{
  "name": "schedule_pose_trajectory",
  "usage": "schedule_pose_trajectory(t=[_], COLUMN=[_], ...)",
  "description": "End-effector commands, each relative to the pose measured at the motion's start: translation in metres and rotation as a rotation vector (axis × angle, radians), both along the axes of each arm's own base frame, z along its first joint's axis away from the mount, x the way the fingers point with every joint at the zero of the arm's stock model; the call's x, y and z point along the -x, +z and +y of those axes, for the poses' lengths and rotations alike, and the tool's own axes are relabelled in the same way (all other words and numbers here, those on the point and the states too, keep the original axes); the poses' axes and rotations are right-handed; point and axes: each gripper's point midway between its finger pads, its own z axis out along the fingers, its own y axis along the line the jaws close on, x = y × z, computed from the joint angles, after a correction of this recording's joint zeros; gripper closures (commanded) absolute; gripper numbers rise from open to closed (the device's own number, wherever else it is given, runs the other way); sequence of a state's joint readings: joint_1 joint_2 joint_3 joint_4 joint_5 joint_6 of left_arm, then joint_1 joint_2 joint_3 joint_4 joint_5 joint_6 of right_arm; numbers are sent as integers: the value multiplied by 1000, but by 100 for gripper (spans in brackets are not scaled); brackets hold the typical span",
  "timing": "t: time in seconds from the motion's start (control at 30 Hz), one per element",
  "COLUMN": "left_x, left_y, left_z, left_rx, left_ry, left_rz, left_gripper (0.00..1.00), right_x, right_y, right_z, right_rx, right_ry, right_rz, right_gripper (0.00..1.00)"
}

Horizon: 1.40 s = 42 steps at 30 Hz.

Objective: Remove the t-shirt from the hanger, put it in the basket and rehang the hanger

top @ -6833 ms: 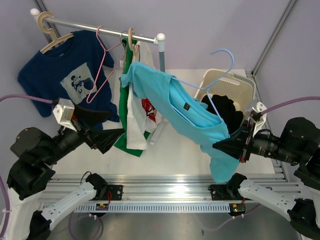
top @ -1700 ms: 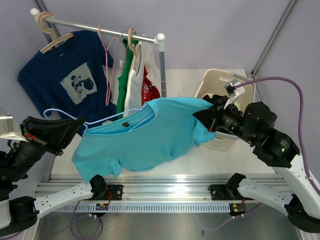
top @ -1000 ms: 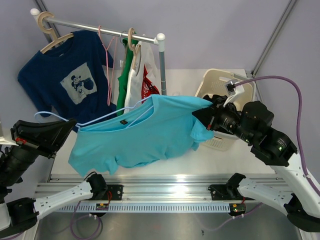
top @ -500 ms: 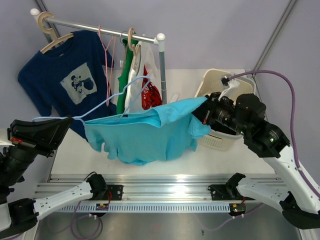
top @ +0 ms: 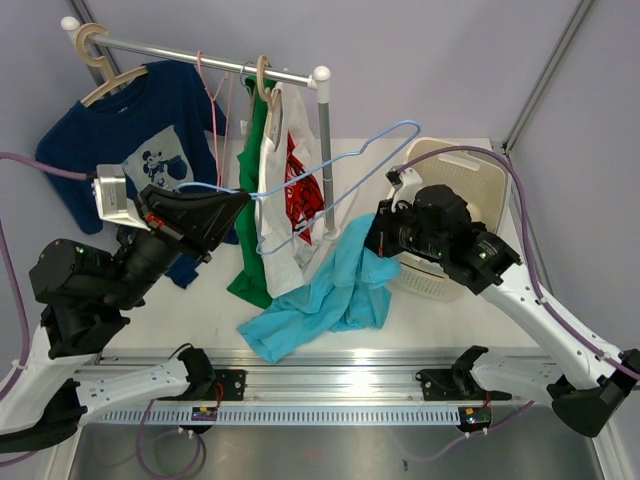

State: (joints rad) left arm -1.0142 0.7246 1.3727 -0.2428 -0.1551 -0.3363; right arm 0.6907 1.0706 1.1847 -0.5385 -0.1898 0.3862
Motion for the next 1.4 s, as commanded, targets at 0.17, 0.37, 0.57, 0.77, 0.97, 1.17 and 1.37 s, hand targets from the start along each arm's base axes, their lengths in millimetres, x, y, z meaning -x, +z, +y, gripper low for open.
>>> schedule_pose_trajectory(t=[0.17,0.37,0.57,0.77,0.97,1.17,1.37], left_x=[17,19,30,43,56,83,86], left_y=[40,-4,-51,-84,-122,-141,-161], left_z=[28,39,42,40,24,16,4], left_rx=[125,45,-27,-94,-226,-274,-346], left_ry=[2,28,-19,-86,-194,-347,-405], left_rz=[-85,-31,21,69,135,116,145], left_gripper=[100,100,100,100,100,100,100], right_x=[-53,-34,-10,-10,8,38,122], right_y=[-5,-36,-72,-39,66,139,161], right_z=[-12,23,37,10,-28,-61,-28], right_rx=[96,-37,1,66,40,67,-25], right_ry=[-201,-49,105,29,-46,-16,504], right_rz=[-64,39,110,29,-122,-254,-177], right_gripper=[100,96,46,23,16,21,24])
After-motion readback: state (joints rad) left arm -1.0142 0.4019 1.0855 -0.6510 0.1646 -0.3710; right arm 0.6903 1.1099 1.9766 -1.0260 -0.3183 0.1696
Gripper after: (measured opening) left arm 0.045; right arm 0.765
